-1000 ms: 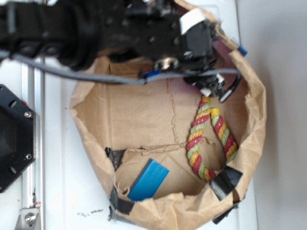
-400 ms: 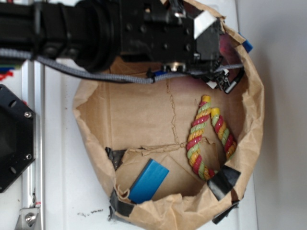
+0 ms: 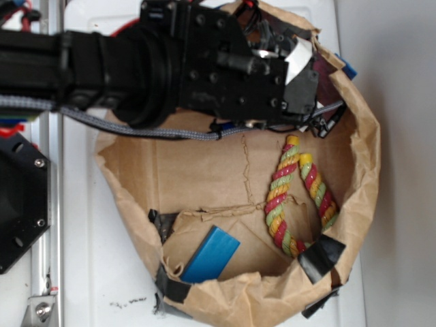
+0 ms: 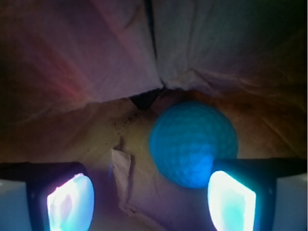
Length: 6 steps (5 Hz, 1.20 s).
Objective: Grab the blue ball.
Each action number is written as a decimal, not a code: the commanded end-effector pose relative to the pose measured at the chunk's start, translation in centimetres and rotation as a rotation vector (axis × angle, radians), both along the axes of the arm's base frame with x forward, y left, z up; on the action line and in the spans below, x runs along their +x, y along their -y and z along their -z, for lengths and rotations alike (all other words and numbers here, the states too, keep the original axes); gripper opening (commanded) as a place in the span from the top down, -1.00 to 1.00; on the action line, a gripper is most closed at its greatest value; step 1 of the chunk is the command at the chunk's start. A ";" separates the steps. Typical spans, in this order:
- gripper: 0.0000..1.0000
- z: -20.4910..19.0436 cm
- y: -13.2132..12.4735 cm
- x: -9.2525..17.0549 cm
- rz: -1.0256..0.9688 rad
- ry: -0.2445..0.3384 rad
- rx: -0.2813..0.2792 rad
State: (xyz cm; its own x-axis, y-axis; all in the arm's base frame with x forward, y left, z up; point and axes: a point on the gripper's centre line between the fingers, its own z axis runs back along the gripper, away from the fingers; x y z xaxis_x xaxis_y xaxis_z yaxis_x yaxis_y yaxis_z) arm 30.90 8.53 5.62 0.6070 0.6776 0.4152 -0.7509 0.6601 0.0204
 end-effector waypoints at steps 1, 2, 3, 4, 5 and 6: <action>-1.00 -0.9 -1.1 0.2 -0.014 0.052 0.005; -1.00 -0.6 -1.4 -0.1 -0.021 0.056 0.015; -1.00 0.2 -1.4 0.0 -0.021 0.049 0.043; -1.00 -0.3 -1.0 -0.6 0.002 0.048 0.028; -1.00 -1.1 -0.4 -1.0 0.016 0.057 0.006; -1.00 -1.7 0.2 -1.5 0.030 0.071 -0.003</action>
